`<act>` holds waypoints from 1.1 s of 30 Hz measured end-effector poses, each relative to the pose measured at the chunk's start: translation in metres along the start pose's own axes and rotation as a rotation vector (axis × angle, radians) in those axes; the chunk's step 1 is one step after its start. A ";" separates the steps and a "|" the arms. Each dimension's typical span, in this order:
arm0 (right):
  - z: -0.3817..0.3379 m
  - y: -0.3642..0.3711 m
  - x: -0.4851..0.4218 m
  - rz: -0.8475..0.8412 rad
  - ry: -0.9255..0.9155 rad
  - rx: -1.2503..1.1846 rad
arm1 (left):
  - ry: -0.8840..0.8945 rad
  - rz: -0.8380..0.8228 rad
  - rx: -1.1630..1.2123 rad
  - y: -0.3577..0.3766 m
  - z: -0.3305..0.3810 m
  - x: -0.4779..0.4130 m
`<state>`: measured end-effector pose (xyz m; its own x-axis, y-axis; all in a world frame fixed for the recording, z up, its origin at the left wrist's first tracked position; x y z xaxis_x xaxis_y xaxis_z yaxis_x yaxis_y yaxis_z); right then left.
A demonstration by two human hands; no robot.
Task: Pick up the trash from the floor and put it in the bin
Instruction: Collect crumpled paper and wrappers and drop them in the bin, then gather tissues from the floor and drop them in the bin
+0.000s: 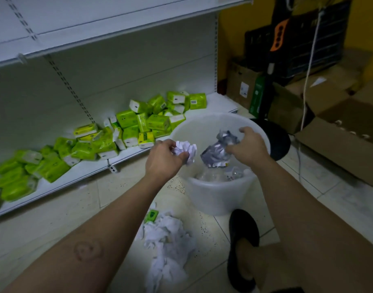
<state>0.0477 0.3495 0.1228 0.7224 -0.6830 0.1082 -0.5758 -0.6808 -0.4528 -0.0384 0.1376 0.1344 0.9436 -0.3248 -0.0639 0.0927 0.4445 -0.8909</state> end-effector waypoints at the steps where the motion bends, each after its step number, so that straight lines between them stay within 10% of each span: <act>1: 0.007 0.001 0.001 -0.084 0.053 0.042 | -0.008 -0.015 -0.022 0.006 0.004 -0.005; 14: -0.016 0.019 0.082 -0.372 -0.128 0.223 | 0.145 -0.186 -0.290 -0.006 -0.004 0.045; 33: 0.027 0.122 0.171 -0.815 -0.058 0.673 | -0.156 -0.447 -0.282 -0.005 -0.169 0.155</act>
<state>0.1113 0.1569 0.0625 0.8222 -0.0600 0.5660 0.4095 -0.6283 -0.6615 0.0533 -0.0556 0.0533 0.8696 -0.2935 0.3970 0.4269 0.0432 -0.9032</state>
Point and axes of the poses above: each hand's wrist, its own x-axis away from the middle knuckle, its own y-axis out of the palm, z = x × y, the point moved 3 cm from there along -x, towards the middle knuckle, and after that the axes turned 12 degrees about -x, right-handed, at the moved point
